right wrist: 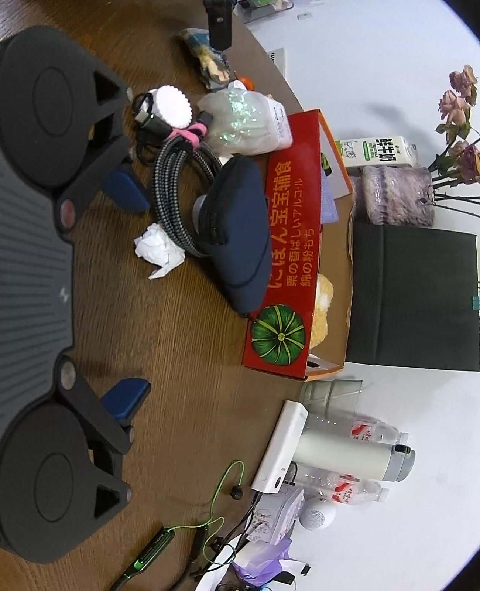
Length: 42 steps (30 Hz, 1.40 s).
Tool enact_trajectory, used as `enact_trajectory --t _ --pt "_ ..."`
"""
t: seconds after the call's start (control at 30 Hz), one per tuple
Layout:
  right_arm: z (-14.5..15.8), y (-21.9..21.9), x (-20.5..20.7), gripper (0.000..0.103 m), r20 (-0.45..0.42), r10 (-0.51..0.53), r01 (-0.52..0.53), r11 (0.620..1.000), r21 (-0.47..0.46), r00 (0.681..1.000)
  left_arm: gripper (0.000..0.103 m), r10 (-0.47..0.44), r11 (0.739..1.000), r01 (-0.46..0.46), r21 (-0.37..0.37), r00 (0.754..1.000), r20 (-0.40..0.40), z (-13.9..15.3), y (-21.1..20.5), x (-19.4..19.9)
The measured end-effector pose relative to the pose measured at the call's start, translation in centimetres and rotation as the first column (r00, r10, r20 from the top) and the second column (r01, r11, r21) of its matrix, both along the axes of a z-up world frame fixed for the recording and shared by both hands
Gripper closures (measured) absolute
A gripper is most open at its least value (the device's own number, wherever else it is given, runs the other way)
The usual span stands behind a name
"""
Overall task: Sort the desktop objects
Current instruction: 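Withdraw both tools toward the snack packet and the tissue, then grasp the blue snack packet with the left tool while the right tool grasps the tissue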
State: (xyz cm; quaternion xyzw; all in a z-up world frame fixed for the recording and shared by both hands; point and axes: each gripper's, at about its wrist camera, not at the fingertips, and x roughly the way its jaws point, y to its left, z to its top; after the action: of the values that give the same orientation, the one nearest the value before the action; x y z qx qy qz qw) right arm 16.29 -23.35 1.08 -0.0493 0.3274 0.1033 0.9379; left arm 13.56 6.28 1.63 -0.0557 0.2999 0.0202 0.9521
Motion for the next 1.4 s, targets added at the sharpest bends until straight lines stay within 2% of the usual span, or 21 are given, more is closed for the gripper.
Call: enact_trajectory --t 0.2,0.63,0.8,0.97,1.07,1.23,1.4 --pt "-0.1 -0.1 0.1 0.007 0.011 0.001 -0.001 1.0 0.014 1.0 0.0 -0.053 0.997 0.054 0.046 0.998 -0.014 -0.6 -1.2 0.3" --pt "-0.3 0.2 0.3 0.009 0.008 0.02 -0.02 0.999 0.031 1.0 0.0 -0.067 0.997 0.068 0.041 0.997 -0.03 -1.2 -1.3 0.7" --pt "-0.1 0.9 0.5 0.018 0.028 0.061 -0.061 0.998 0.001 0.998 0.0 -0.065 0.997 0.066 0.042 0.997 -0.035 -1.2 -1.2 1.0" --pt "0.1 1.1 1.0 0.039 0.014 0.116 -0.117 0.993 0.021 0.993 0.0 -0.061 0.998 0.062 0.03 0.997 -0.044 -1.3 -1.1 1.5" --pt "0.1 1.2 1.2 0.045 0.006 0.15 -0.15 0.989 0.017 0.989 0.0 -0.062 0.998 0.064 0.025 0.997 -0.053 -1.4 -1.0 1.7" --pt "0.4 1.1 1.6 0.047 -0.001 0.193 -0.193 0.981 0.028 0.981 0.0 -0.078 0.996 0.079 0.032 0.996 -0.046 -1.4 -1.1 1.9" --pt "0.3 2.1 2.2 0.047 0.003 0.226 -0.226 0.974 -0.002 0.974 0.0 -0.106 0.992 0.109 0.066 0.993 -0.052 -1.5 -1.8 2.6"
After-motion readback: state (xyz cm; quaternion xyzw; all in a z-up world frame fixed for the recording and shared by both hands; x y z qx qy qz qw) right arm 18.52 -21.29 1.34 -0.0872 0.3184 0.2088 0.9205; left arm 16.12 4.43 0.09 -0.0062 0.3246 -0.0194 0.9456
